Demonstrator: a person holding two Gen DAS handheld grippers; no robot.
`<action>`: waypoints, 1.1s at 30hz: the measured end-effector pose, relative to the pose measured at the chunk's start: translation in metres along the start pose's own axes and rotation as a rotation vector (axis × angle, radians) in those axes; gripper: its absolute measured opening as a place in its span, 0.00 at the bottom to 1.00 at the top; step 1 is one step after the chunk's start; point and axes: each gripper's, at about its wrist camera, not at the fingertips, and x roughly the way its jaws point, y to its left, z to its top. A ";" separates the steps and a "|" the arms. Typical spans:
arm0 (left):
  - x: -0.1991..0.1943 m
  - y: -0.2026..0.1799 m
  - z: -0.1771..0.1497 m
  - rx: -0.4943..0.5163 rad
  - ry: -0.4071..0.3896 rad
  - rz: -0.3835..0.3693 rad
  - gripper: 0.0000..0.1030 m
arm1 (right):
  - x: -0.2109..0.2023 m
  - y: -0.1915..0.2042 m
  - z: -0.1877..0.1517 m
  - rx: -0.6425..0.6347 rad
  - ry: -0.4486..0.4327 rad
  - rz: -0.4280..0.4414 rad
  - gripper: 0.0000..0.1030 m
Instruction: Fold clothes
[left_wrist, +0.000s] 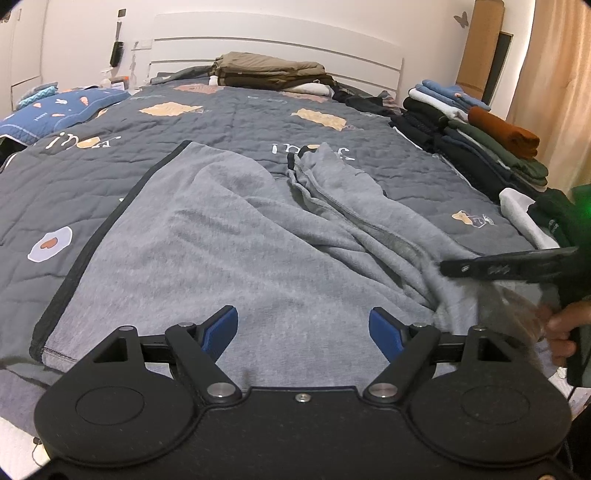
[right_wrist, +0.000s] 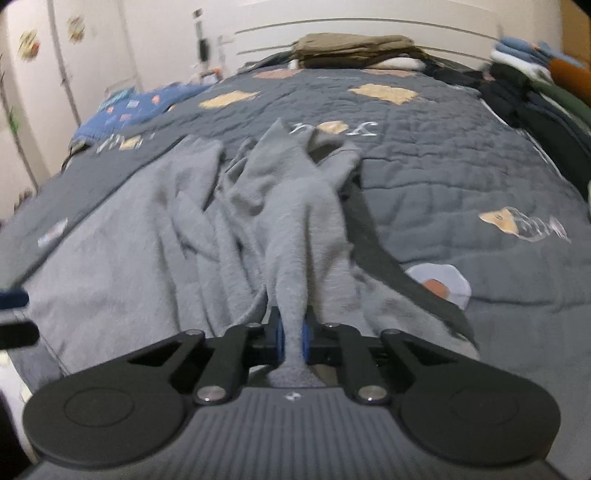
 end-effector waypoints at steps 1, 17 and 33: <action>0.000 0.000 0.000 -0.002 -0.001 0.002 0.75 | -0.007 -0.007 0.000 0.031 -0.014 -0.003 0.08; -0.002 -0.002 -0.001 0.007 -0.002 0.001 0.75 | -0.082 -0.060 -0.038 0.098 0.057 -0.028 0.08; -0.001 -0.003 0.000 0.009 0.000 -0.004 0.75 | -0.112 -0.082 -0.016 0.234 -0.119 0.066 0.33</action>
